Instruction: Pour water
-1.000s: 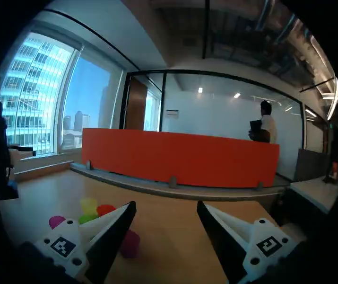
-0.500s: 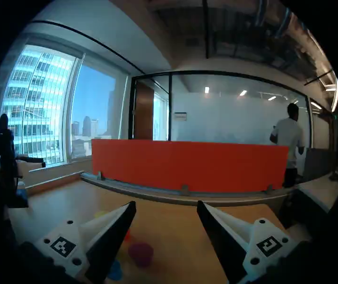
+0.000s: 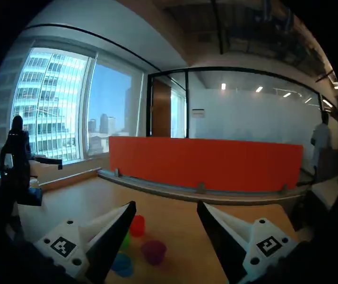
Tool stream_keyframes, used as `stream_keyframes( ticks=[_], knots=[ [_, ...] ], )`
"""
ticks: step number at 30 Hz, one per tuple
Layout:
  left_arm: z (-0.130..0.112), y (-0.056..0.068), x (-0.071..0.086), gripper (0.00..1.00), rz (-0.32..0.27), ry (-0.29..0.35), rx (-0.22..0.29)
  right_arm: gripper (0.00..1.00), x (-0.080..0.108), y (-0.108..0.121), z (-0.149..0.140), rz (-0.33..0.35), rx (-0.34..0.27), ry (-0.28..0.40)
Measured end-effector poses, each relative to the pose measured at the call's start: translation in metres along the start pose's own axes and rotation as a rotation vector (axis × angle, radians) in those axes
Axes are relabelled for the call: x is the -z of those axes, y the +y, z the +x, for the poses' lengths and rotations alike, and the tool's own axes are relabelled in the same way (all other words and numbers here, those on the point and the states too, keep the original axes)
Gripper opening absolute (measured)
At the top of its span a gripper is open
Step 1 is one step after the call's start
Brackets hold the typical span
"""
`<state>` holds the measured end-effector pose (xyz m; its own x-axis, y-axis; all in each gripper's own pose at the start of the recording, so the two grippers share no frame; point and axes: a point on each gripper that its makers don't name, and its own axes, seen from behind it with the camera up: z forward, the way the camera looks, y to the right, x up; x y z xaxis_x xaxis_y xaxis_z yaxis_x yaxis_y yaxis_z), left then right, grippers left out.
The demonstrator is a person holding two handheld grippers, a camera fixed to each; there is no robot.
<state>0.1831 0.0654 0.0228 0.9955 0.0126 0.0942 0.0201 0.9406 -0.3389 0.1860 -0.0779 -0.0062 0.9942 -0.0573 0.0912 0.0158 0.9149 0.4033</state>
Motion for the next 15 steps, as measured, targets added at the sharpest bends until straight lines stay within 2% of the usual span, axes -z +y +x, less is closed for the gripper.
stream_keyframes(
  ticks=[9, 15],
  knots=[
    [0.007, 0.029, 0.001, 0.96, -0.125, 0.006, 0.023, 1.0, 0.004, -0.033, 0.005, 0.154, 0.017, 0.015],
    [0.009, 0.038, 0.0, 0.96, -0.183, 0.006, 0.033, 1.0, 0.007, -0.049, 0.008, 0.234, 0.032, 0.023]
  ],
)
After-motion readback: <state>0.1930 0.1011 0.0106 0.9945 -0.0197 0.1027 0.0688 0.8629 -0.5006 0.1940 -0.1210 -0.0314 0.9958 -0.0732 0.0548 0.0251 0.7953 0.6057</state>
